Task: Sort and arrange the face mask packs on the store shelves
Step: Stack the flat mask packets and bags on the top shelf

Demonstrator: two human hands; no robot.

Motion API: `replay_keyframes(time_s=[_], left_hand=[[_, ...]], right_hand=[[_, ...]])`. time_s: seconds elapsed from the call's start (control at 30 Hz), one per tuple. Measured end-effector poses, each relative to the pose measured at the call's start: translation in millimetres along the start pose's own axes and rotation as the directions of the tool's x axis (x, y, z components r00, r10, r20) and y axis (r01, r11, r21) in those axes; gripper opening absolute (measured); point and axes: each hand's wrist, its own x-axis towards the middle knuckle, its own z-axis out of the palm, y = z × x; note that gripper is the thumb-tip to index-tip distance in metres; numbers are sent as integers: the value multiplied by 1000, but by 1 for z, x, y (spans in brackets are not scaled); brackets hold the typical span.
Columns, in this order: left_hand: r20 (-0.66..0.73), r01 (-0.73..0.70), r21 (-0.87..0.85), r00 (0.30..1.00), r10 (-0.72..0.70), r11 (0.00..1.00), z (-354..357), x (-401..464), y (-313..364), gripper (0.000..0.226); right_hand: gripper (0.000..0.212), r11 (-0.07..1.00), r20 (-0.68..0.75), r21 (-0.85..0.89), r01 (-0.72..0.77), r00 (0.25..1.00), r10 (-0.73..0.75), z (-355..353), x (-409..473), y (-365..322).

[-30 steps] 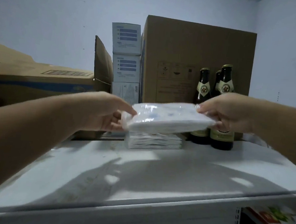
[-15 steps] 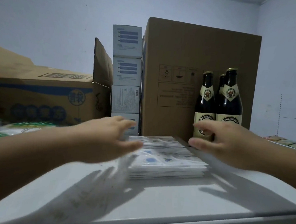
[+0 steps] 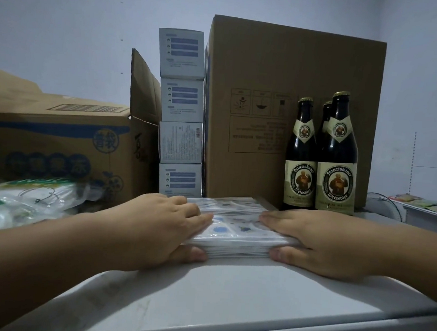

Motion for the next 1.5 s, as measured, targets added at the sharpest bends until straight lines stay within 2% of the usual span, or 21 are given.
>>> replay_keyframes(time_s=[0.1,0.17,0.27,0.3,0.37,0.43,0.53,0.6,0.7,0.77,0.87,0.97,1.1,1.27,1.37,1.43,1.5], left_hand=[[-4,10,20,1000,-10,1000,0,2,2,87],[-3,32,-39,999,-33,999,-2,0,3,89],[-51,171,-329,979,-198,929,-11,-2,-7,94],[-84,212,-423,959,-271,881,-12,0,-13,88],[-102,284,-516,916,-388,808,-12,14,-27,64],[-26,374,-551,886,-463,746,-10,35,-40,41],[201,448,-489,893,-403,748,-1,57,-47,46],[223,438,-461,899,-377,772,10,59,-49,56],[185,431,-490,901,-392,758,21,54,-49,82],[163,421,-541,902,-400,728,23,52,-48,88],[120,401,-573,904,-411,715,23,53,-45,73],[58,382,-600,897,-438,703,24,55,-43,44],[-32,323,-586,907,-420,743,25,56,-39,22],[-130,299,-537,894,-428,789,23,57,-34,20],[-198,297,-566,856,-477,769,20,56,-33,19],[-249,289,-560,835,-491,776,13,55,-33,20],[-312,267,-538,818,-484,799,0,51,-34,21]], right_hand=[[79,999,37,28,-18,999,17,1,4,2],[90,997,51,75,-18,999,14,1,3,2],[102,969,-63,244,-45,996,62,-6,2,5],[96,955,-124,291,-63,987,103,-10,6,9],[66,931,-170,342,-125,967,192,-20,21,20],[41,917,-148,358,-176,959,242,-28,42,27],[40,905,-67,369,-210,966,251,-23,67,31],[46,916,-47,359,-177,977,207,-12,75,34],[50,899,-77,405,-169,973,217,0,77,38],[47,907,-120,393,-153,969,215,3,78,42],[34,899,-185,422,-119,959,214,4,80,42],[24,891,-234,444,-95,948,218,6,80,42],[19,903,-268,422,-83,940,212,8,81,42],[30,903,-271,424,-63,943,193,7,77,36],[24,948,-347,318,-15,929,131,3,75,33],[18,977,-455,212,26,887,75,-2,73,31],[18,989,-595,113,97,804,-11,-11,69,28]])
